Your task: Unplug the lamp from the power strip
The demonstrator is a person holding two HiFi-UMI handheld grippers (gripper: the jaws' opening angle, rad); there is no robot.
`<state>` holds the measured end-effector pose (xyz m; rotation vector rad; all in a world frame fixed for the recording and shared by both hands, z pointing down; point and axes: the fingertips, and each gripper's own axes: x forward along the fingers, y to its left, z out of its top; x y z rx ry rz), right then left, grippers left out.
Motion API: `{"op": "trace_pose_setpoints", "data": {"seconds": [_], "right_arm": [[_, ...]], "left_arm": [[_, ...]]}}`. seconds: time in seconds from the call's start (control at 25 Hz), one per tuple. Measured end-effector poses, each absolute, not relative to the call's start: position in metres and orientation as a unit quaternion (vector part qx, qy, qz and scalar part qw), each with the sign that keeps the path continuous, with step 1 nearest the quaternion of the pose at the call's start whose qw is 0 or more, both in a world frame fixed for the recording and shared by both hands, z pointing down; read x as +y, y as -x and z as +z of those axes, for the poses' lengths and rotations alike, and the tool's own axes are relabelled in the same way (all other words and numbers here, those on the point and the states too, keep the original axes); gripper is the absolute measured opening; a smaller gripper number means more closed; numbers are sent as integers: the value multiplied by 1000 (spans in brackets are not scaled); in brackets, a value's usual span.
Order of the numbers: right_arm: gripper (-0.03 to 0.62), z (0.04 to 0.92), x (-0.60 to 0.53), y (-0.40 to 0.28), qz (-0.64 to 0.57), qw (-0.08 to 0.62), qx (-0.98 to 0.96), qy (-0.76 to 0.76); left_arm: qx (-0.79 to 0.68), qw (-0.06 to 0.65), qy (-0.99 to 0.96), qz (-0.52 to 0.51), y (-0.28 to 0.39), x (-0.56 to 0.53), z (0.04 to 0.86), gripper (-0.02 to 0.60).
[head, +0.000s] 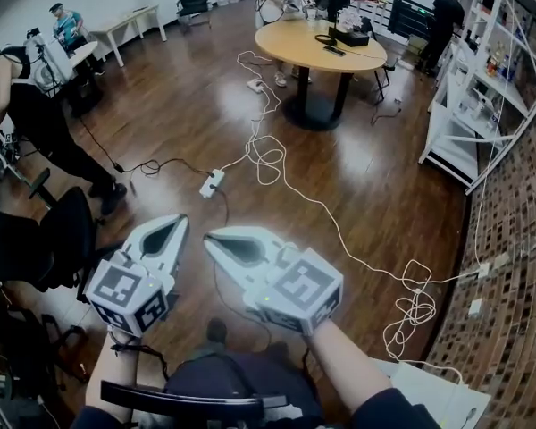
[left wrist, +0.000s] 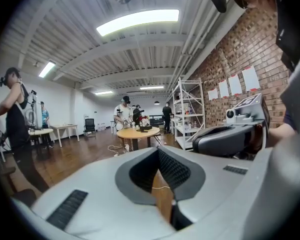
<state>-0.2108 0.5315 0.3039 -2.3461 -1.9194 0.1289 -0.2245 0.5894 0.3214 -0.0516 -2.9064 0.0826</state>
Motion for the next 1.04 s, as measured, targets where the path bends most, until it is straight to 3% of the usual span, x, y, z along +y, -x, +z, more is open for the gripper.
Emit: {"op": "trace_pose_setpoints", "data": {"seconds": [1.04], "right_arm": [[-3,346,728,243,-45,108,-715,689]], "left_arm": [[-984,112,-118,-66,269,777,364,20]]}}
